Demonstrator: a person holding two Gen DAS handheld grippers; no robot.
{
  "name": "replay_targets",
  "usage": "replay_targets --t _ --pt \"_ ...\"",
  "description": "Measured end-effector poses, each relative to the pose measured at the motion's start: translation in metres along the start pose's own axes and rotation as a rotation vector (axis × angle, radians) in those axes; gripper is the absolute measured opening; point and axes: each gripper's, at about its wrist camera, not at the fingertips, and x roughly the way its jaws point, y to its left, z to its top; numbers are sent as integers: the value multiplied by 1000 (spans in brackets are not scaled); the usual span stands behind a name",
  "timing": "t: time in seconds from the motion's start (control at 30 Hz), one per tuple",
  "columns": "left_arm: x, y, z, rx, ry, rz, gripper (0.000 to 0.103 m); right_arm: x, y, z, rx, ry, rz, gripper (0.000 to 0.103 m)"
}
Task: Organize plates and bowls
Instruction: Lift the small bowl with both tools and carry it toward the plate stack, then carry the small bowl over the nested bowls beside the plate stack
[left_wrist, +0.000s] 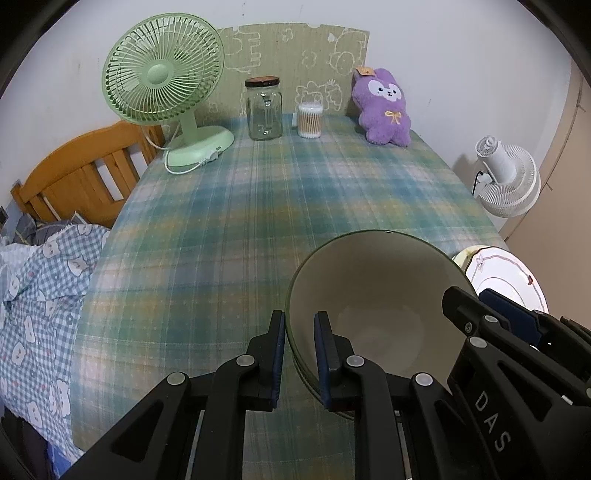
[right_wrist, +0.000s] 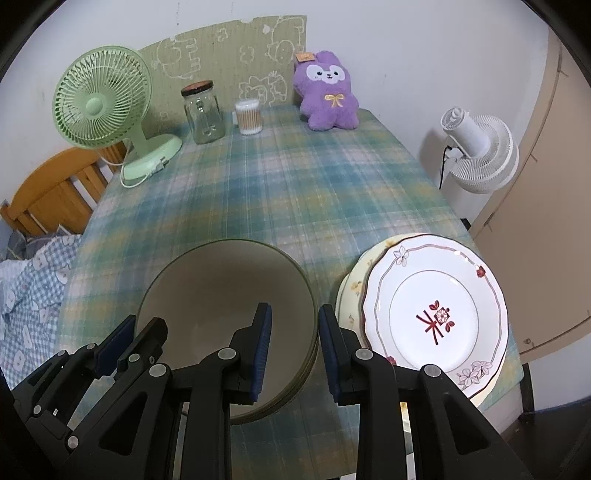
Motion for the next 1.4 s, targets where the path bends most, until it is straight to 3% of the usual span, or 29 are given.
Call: replay_targets --t 0.4,0.57,0.73,0.9,1.03,1.4 --pt "-2 0 -3 -8 10 -9 15 0 0 -3 10 11 6 30" --pt "-5 -3 -3 11 -1 -21 31 -5 0 -2 -18 -11 5 30" --pt "-12 -7 0 44 -34 -42 58 -8 -2 3 -30 -11 9 31" --pt "-6 -7 1 47 -9 -47 62 -2 -2 5 -35 18 27 31" --pt "-1 -5 1 43 5 -50 65 5 -1 4 -32 34 47 42" --pt "25 -4 1 33 67 -54 66 30 1 7 -32 93 48 43"
